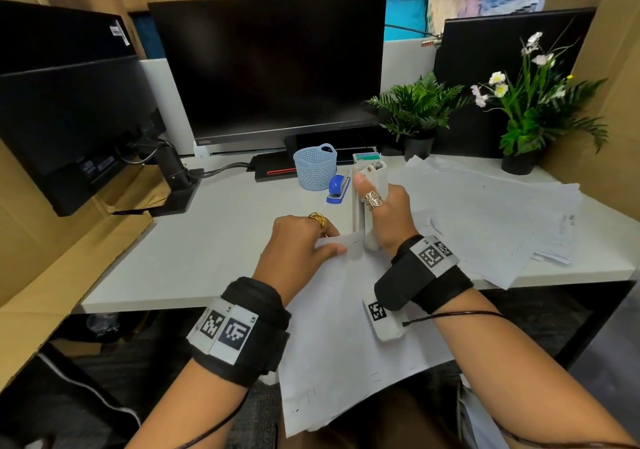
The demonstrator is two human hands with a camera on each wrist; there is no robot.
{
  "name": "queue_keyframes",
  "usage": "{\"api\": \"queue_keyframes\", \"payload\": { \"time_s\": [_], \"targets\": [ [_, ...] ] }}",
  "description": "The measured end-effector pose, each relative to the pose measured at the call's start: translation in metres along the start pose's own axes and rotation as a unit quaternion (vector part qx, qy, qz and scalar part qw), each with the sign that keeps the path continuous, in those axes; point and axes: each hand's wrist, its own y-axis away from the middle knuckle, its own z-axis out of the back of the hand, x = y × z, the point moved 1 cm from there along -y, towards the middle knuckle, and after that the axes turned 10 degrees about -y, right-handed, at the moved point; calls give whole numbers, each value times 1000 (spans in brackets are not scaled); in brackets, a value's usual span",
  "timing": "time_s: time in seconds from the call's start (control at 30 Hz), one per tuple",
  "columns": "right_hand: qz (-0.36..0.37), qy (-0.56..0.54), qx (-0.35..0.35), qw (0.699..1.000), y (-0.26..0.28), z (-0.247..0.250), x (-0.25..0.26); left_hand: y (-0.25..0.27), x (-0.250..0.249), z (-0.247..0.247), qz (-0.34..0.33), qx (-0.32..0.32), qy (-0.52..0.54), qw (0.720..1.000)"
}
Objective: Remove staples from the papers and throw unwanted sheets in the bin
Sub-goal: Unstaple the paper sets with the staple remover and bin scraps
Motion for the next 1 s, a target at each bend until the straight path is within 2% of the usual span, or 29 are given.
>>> {"api": "queue_keyframes", "payload": {
  "time_s": [0.17,0.3,0.43,0.47,0.53,0.57,0.63,0.77,0.8,0.93,1.0],
  "targets": [
    [-2,3,2,1000,5,-8,-6,2,8,-4,-14,14,-58,998],
    [-131,1,11,991,-8,-15,-12,5,12,-6,-34,36,-126,991],
    [-232,-32,-65,970,-43,-3,-20,9,22,-13,-25,69,-141,987],
    [-270,-5,-70,960,-51,2,-23,9,24,-15,-23,78,-140,987],
    [-338,128,-16,932,-61,11,-32,9,28,-19,-23,92,-132,987],
    [-343,201,26,917,-61,11,-35,9,29,-20,-26,96,-129,987],
    [-301,303,86,900,-62,10,-43,9,29,-22,-33,100,-125,987],
    [-239,415,114,871,-69,-1,-52,8,32,-25,-37,111,-125,985],
    [-229,447,126,856,-70,-2,-52,8,33,-26,-37,111,-123,985],
    [-194,569,231,765,-72,-8,-53,6,33,-30,-35,114,-119,986],
    [-178,577,238,761,-71,-13,-49,6,33,-31,-35,114,-119,986]
  ]
}}
